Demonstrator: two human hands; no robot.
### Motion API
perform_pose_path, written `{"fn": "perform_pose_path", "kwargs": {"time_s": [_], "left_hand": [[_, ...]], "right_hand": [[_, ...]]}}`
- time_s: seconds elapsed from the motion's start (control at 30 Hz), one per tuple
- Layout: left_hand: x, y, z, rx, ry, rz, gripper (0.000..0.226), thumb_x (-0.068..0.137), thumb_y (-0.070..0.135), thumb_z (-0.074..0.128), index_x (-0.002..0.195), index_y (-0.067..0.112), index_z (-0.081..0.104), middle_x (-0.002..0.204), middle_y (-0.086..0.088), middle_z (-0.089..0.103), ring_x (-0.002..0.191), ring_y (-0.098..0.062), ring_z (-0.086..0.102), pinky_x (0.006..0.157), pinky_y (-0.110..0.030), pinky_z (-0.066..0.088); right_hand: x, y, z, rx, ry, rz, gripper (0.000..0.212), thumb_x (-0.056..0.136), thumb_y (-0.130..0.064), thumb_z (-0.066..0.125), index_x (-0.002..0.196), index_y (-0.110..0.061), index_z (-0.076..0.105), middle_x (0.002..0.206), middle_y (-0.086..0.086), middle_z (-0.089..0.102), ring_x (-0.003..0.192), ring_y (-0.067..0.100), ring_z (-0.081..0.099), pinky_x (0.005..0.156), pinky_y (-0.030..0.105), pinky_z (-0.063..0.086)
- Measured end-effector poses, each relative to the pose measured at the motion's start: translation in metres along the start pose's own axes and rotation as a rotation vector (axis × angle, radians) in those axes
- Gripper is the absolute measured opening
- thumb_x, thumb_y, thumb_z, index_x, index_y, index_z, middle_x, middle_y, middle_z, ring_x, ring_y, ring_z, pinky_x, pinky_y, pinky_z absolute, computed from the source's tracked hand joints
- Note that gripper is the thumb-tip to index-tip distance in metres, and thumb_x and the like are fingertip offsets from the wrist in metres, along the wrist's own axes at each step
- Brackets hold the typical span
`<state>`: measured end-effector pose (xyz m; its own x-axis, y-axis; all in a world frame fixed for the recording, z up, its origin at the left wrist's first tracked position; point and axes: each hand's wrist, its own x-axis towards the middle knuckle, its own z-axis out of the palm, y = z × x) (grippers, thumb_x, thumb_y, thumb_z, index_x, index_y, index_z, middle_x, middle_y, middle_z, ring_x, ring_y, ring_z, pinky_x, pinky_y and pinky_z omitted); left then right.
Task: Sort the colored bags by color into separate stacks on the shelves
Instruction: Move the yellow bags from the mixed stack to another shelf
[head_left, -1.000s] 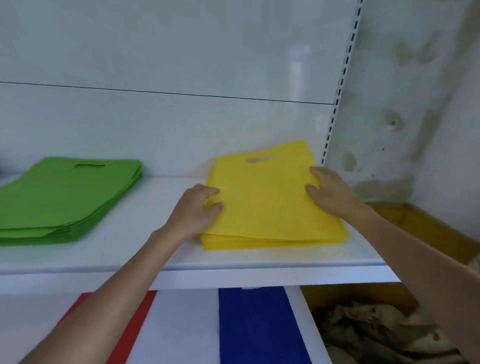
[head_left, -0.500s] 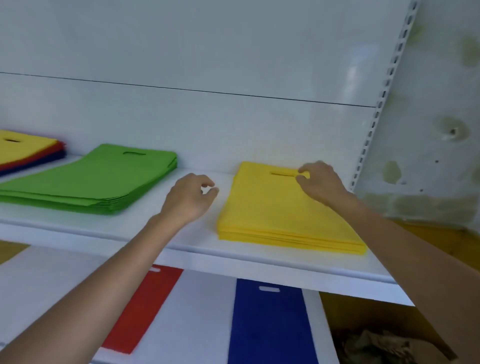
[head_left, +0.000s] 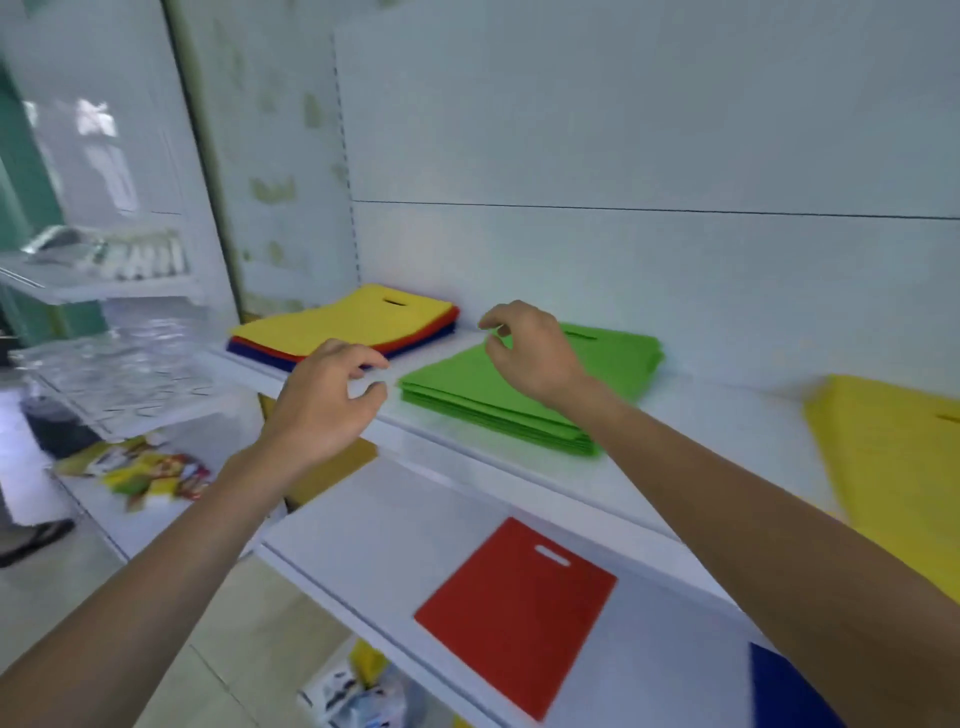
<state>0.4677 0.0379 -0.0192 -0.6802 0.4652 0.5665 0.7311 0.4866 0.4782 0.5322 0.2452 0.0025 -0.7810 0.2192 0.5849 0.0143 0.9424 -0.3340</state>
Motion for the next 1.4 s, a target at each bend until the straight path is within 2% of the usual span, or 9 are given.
{"fn": "perform_pose_path", "kwargs": {"time_s": [0.17, 0.33, 0.53, 0.63, 0.83, 0.97, 1.2, 1.33, 1.4], "left_hand": [[0.028, -0.085, -0.038, -0.021, -0.04, -0.005, 0.019, 0.088, 0.012, 0.058, 0.105, 0.017, 0.064, 0.106, 0.001, 0.055, 0.096, -0.011, 0.054, 0.079, -0.025, 0.039], [0.056, -0.146, -0.05, -0.021, -0.072, 0.014, 0.019, 0.088, 0.012, 0.057, 0.105, 0.017, 0.064, 0.11, -0.001, 0.055, 0.098, -0.011, 0.052, 0.084, -0.03, 0.042], [0.105, -0.188, -0.032, -0.054, -0.07, 0.049, 0.019, 0.087, 0.013, 0.058, 0.104, 0.018, 0.064, 0.106, 0.0, 0.054, 0.094, -0.009, 0.051, 0.078, -0.024, 0.037], [0.131, -0.205, -0.02, -0.069, -0.088, 0.043, 0.019, 0.088, 0.013, 0.057, 0.105, 0.018, 0.064, 0.108, 0.001, 0.053, 0.097, -0.011, 0.051, 0.079, -0.025, 0.04], [0.186, -0.243, -0.029, -0.024, -0.038, 0.101, 0.02, 0.087, 0.011, 0.057, 0.105, 0.014, 0.065, 0.109, -0.002, 0.055, 0.099, -0.015, 0.054, 0.087, -0.033, 0.045], [0.222, -0.266, -0.022, -0.027, -0.045, 0.127, 0.02, 0.087, 0.011, 0.058, 0.105, 0.014, 0.065, 0.108, -0.004, 0.056, 0.097, -0.014, 0.054, 0.086, -0.031, 0.043], [0.286, -0.299, 0.015, -0.093, -0.233, 0.228, 0.018, 0.088, 0.017, 0.057, 0.104, 0.018, 0.065, 0.11, -0.003, 0.055, 0.102, -0.015, 0.055, 0.085, -0.028, 0.043], [0.32, -0.331, 0.027, -0.019, -0.378, 0.126, 0.028, 0.089, 0.023, 0.056, 0.115, 0.013, 0.061, 0.117, -0.006, 0.059, 0.106, -0.021, 0.056, 0.087, -0.032, 0.044], [0.327, -0.347, 0.037, -0.029, -0.449, 0.056, 0.034, 0.087, 0.029, 0.059, 0.117, 0.012, 0.059, 0.117, -0.006, 0.06, 0.105, -0.022, 0.056, 0.083, -0.03, 0.043]], "right_hand": [[0.054, -0.05, 0.065, 0.036, -0.011, -0.004, 0.03, 0.085, -0.006, 0.049, 0.11, -0.006, 0.064, 0.114, 0.014, 0.061, 0.107, 0.029, 0.055, 0.093, 0.038, 0.043], [0.086, -0.073, 0.116, 0.057, -0.02, 0.045, 0.031, 0.085, -0.007, 0.049, 0.113, -0.006, 0.062, 0.119, 0.011, 0.06, 0.107, 0.026, 0.055, 0.092, 0.035, 0.044], [0.136, -0.065, 0.141, 0.017, 0.014, 0.07, 0.03, 0.086, -0.006, 0.049, 0.113, -0.005, 0.061, 0.116, 0.011, 0.061, 0.105, 0.024, 0.057, 0.088, 0.034, 0.046], [0.166, -0.054, 0.154, -0.002, 0.016, 0.077, 0.029, 0.086, -0.007, 0.049, 0.112, -0.007, 0.061, 0.115, 0.01, 0.061, 0.104, 0.024, 0.057, 0.089, 0.039, 0.046], [0.224, -0.051, 0.179, 0.031, 0.058, 0.112, 0.029, 0.088, -0.006, 0.048, 0.115, -0.003, 0.06, 0.118, 0.011, 0.06, 0.105, 0.025, 0.057, 0.091, 0.037, 0.046], [0.242, -0.045, 0.197, -0.036, 0.01, 0.111, 0.03, 0.088, -0.008, 0.049, 0.116, -0.005, 0.058, 0.119, 0.011, 0.059, 0.106, 0.025, 0.056, 0.091, 0.04, 0.046], [0.255, -0.021, 0.195, -0.145, 0.114, 0.367, 0.029, 0.088, -0.007, 0.051, 0.115, -0.005, 0.059, 0.118, 0.011, 0.061, 0.104, 0.024, 0.057, 0.092, 0.035, 0.045], [0.251, -0.02, 0.19, -0.179, 0.233, 0.593, 0.031, 0.089, -0.01, 0.051, 0.118, -0.004, 0.056, 0.12, 0.011, 0.06, 0.107, 0.025, 0.056, 0.092, 0.037, 0.046], [0.244, -0.023, 0.193, -0.204, 0.261, 0.745, 0.033, 0.09, -0.014, 0.051, 0.122, -0.003, 0.053, 0.121, 0.012, 0.057, 0.107, 0.028, 0.054, 0.087, 0.038, 0.048]]}}
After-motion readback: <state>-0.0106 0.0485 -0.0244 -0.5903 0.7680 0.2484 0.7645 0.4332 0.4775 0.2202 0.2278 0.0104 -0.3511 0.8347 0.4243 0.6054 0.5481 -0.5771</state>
